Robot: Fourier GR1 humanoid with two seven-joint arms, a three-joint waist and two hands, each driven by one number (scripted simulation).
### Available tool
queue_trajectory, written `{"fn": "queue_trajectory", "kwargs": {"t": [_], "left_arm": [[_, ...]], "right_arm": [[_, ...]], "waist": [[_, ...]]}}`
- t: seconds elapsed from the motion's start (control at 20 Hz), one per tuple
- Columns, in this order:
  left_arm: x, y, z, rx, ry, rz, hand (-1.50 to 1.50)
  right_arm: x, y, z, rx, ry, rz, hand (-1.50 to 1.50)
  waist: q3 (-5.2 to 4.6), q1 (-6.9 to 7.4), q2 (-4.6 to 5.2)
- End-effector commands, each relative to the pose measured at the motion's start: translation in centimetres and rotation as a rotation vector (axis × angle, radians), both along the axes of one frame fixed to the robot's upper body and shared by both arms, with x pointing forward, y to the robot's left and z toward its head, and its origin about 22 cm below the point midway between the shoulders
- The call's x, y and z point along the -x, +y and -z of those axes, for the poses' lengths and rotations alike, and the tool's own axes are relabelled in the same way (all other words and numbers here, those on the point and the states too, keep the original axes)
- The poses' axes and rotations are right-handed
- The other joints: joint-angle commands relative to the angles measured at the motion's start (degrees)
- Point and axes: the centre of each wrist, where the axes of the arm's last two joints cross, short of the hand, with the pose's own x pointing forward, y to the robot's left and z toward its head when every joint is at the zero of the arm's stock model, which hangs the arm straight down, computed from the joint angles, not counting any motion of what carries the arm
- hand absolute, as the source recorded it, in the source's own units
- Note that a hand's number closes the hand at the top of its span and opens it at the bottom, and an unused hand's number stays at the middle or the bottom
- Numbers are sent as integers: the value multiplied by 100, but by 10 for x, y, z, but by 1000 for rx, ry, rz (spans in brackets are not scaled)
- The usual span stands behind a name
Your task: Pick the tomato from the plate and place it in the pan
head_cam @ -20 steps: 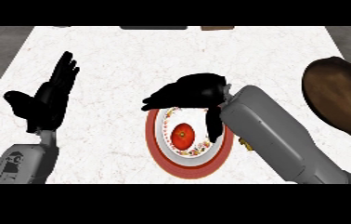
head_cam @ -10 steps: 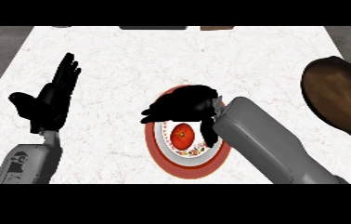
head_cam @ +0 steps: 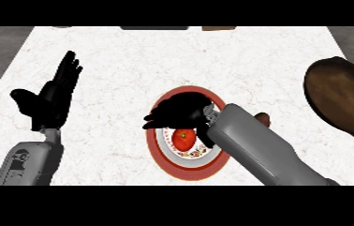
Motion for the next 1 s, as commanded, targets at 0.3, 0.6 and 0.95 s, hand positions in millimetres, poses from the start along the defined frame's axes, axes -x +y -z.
{"fn": "queue_trajectory", "kwargs": {"t": [0.3, 0.6, 0.95], "left_arm": [[-1, 5, -1, -3, -6, -13, 0], [5, 3, -21, 0, 2, -4, 0], [9, 6, -3, -8, -14, -5, 0]], "right_arm": [[17, 4, 45, 49, -15, -22, -150], [8, 4, 22, 113, -14, -15, -150], [6, 8, 60, 142, 19, -93, 150]], "waist": [[0, -10, -1], [1, -20, -17], [0, 13, 0]]}}
